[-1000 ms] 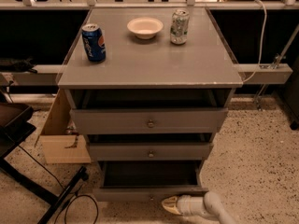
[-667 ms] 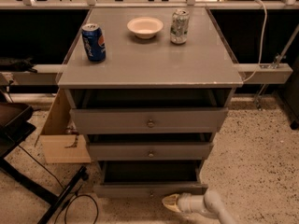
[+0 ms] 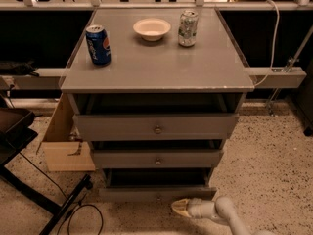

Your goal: Close bottom drawer

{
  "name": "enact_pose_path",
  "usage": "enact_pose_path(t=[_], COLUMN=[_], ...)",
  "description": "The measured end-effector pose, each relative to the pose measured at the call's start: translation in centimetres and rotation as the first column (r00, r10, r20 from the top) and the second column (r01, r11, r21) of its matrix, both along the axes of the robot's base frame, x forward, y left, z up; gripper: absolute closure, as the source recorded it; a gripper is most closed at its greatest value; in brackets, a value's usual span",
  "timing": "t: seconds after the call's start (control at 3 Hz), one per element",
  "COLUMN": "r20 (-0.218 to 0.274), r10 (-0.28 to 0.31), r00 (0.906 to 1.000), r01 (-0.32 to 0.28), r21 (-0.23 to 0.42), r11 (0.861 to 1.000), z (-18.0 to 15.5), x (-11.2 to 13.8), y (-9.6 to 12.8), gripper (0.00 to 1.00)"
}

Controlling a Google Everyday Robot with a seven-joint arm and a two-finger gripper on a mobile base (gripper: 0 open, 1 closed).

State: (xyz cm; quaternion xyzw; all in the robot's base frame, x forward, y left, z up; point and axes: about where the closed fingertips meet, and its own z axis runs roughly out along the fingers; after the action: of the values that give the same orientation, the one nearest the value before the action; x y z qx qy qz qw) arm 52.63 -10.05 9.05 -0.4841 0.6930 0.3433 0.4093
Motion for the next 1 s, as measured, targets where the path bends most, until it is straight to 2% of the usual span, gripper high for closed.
enact_pose_path(t=[0.33, 0.67, 1.0], r20=[0.051, 0.058, 0.114], r10=[-0.012, -0.013, -0.041], r00=[0.9986, 0.9982, 0.9927], r01=[0.011, 0.013, 0.039], r21=[0.007, 0.008, 0.021], r11=[1.000, 1.000, 0.999], z=[1.0, 1.2, 2.3], x=[2.9, 3.1, 5.7], y=[-0.9, -1.0, -2.5], gripper=[1.00, 1.00, 1.00])
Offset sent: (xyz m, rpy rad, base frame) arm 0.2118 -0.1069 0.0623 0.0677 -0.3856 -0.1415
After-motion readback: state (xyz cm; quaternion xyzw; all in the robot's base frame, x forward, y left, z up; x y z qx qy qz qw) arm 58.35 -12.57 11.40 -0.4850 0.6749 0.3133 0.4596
